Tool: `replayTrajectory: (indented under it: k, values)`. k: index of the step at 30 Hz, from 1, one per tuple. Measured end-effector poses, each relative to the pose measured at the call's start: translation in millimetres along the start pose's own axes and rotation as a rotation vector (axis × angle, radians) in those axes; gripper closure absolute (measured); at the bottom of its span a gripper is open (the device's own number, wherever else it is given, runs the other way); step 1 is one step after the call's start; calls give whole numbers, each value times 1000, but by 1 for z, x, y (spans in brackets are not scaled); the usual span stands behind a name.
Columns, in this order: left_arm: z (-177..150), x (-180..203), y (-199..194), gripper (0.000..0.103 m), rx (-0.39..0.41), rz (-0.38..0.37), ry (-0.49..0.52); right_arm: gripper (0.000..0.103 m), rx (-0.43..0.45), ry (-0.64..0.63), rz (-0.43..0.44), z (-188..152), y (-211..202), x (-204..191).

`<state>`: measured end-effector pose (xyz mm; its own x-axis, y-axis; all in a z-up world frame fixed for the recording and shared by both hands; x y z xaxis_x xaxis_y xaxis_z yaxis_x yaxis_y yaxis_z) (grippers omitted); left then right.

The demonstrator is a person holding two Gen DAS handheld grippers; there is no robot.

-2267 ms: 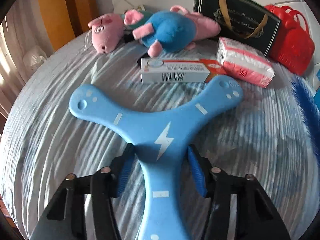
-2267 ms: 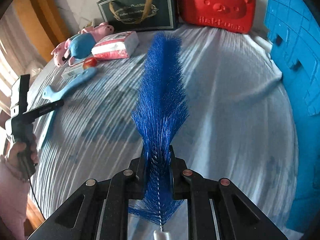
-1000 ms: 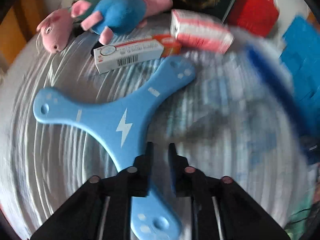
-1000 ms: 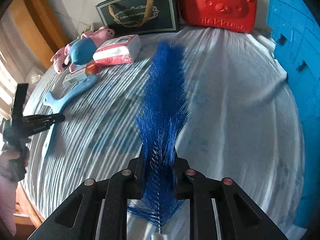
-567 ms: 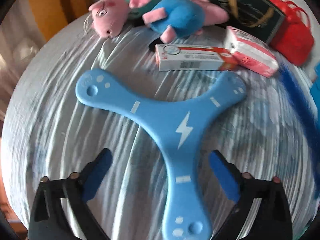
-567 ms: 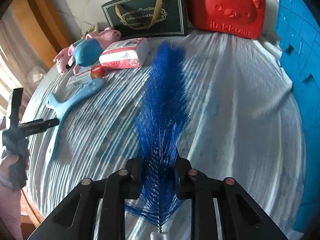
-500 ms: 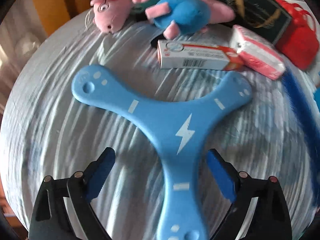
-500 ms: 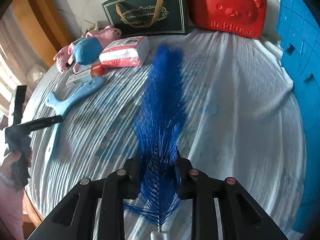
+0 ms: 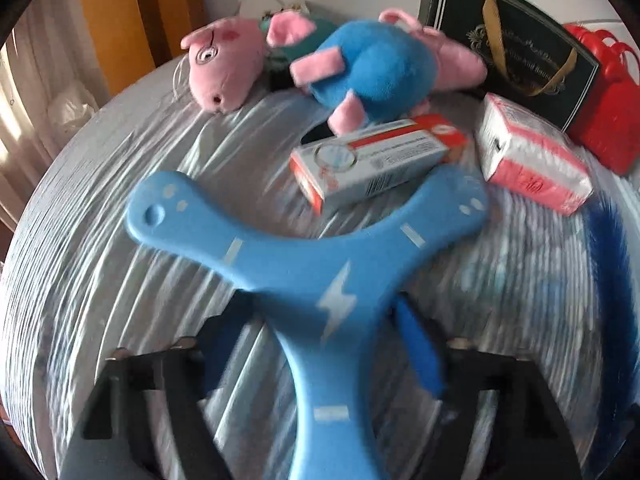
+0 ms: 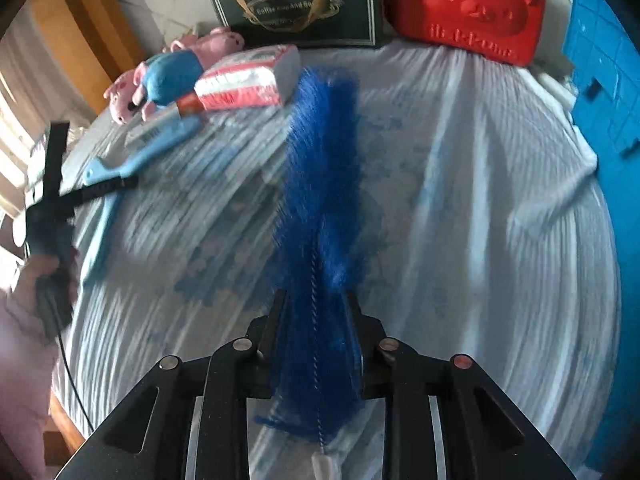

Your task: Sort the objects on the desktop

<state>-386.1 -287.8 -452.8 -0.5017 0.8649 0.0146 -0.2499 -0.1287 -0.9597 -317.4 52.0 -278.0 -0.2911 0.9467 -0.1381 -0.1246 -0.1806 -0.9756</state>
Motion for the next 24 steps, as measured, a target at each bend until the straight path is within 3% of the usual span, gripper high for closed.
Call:
replayTrajectory:
  k: [1,3,6,9,10,11,12,13,14,15,17,21,22,24]
  values:
    - [1,0,-1,35,10,-3,5,59,-11,-1,-6,-4,3,1]
    - [2,-1,-3,38,33,-4,19,53,-39,-5,-19,-10,12,3]
    - [-2,-1,-23,55,77,24,49,48,-76,6,-15,-15,25,5]
    - [-6,-1,-47,81,90,-7,82,20,-88,-32,-27,-17,33,-6]
    - [-9,0,-49,95,66,-43,77,17,-88,-57,-48,-19,36,-12]
    - [-11,3,-57,95,67,-56,72,19,-85,-80,-92,-19,38,-16]
    - [-12,-3,-68,95,68,-52,72,31,-78,-106,-146,-19,40,-21]
    - [-13,-6,-74,95,63,-54,56,58,-64,-107,-141,-16,37,-25]
    - [-14,-12,-82,95,57,-68,32,77,-52,-110,-146,-13,34,-28]
    - [-17,-16,-96,95,48,-92,24,89,-47,-108,-172,-10,32,-27]
    - [-26,-21,-127,95,65,-137,24,88,-55,-94,-140,-7,32,-25]
    - [-34,-5,-202,95,108,-132,81,89,-20,-45,-32,-7,11,-20]
    - [-15,2,-198,95,108,-129,93,89,-4,-34,-9,-6,3,-19]
    - [-12,18,-196,95,112,-109,119,89,42,-18,35,-1,-17,-21]
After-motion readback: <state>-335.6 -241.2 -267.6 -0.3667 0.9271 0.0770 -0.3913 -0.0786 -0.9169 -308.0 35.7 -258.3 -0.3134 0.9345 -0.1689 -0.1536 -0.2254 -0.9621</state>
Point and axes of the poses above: each gripper's, at about its wrist camera, not at the fingertips, and y roughly the way its jaws point, x to its right, z to its top, the point moved 8 cm from there along y, roughly the way its jaws point, and after that the axes turned 15 degrees about -x, right-handed, at the moved point
